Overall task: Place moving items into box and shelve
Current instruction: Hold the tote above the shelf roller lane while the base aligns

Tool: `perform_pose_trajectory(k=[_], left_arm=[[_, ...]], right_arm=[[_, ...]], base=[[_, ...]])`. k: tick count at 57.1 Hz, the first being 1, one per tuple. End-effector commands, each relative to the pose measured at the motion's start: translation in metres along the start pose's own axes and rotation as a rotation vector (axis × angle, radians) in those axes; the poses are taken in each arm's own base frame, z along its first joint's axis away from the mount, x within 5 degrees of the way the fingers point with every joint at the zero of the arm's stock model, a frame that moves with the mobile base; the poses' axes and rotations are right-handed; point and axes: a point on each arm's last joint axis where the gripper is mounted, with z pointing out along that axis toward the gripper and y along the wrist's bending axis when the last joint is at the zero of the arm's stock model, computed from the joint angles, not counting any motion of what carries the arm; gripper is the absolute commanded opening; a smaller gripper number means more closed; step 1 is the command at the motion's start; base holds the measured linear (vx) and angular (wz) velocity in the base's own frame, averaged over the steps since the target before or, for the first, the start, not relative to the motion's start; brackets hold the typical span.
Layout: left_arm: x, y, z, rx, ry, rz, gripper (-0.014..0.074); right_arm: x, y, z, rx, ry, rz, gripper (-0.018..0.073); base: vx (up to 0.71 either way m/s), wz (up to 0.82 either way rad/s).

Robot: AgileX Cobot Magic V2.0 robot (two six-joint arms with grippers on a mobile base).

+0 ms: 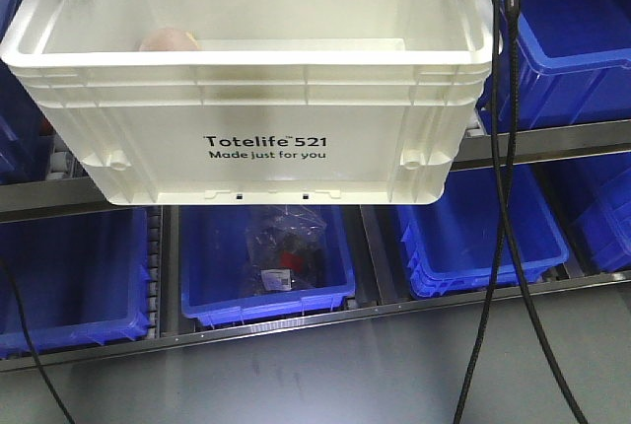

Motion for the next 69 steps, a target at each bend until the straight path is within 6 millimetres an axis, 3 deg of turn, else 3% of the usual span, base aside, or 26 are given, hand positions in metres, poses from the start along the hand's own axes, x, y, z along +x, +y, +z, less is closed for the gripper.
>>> perform_pose_trajectory(k=[1,69], left_arm=[[-0.0186,-0.0123,-0.0409,-0.012,-0.224,0.039,0.0002],[-0.0186,-0.0123,-0.0409,-0.012,-0.224,0.039,0.0002]], right_arm=[[-0.0253,-0.0037,-0.0448,0.01,-0.244,-0.038,-0.0003],[-0.0254,-0.0037,-0.0448,0.01,-0.245,-0.038,-0.0003]], base=[[0.01,0.01],[0.0,0.0]])
